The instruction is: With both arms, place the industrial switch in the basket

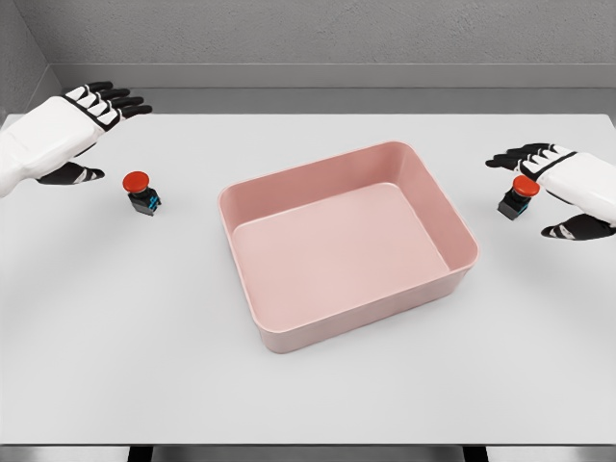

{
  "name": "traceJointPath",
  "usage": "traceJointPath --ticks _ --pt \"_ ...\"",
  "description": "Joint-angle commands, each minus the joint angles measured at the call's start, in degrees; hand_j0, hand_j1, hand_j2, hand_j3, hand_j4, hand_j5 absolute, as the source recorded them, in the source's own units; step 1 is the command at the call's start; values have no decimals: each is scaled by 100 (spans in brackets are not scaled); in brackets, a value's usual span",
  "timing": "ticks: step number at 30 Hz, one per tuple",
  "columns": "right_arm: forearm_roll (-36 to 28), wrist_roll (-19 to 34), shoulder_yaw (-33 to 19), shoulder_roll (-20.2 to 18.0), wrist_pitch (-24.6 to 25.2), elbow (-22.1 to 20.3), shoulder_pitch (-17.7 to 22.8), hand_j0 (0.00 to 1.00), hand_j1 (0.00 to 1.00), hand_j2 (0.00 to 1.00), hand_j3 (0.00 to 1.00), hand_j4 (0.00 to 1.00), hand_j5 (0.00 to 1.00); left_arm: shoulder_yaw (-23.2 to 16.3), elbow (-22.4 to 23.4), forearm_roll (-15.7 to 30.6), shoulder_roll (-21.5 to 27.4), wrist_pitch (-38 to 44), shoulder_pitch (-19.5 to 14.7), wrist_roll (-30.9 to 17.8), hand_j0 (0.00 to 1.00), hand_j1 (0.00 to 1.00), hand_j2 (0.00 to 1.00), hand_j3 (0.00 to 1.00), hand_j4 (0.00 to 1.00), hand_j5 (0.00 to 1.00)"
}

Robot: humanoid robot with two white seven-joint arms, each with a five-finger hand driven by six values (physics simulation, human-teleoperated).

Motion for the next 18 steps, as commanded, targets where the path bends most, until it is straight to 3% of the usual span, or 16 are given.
traceJointPath --ticks 1,6,8,11,13,14,15,18 --pt "-18 -2 -10 -8 5 -5 0 100 100 100 100 100 100 6 -3 38 6 4 0 4 100 100 100 100 100 100" --pt "-36 -10 -28 -44 49 22 -18 100 100 100 100 100 100 -90 -20 -112 41 4 62 -102 100 100 100 100 100 100" --pt "-36 455 -19 -26 575 83 -176 100 100 100 100 100 100 -64 -55 -287 76 4 53 -216 100 100 100 100 100 100" --pt "-36 1430 60 106 1015 92 -518 100 100 100 100 100 100 -64 -56 -929 199 4 -18 -225 100 100 100 100 100 100" --pt "-36 1905 156 255 1261 162 -799 100 100 100 100 100 100 -90 -38 -973 208 4 -18 -418 100 100 100 100 100 100" --pt "-27 2239 481 404 1402 285 -1159 100 100 100 100 100 100 -117 -29 -973 217 4 -18 -427 100 100 100 100 100 100" --pt "-27 2277 1008 563 1437 426 -1669 100 100 100 100 100 100 -178 -20 -1052 217 4 -35 -427 100 100 100 100 100 100" --pt "-27 2277 1158 642 1736 496 -1784 100 100 100 100 100 100 -705 226 -1070 199 4 -378 -427 100 100 100 100 100 100"
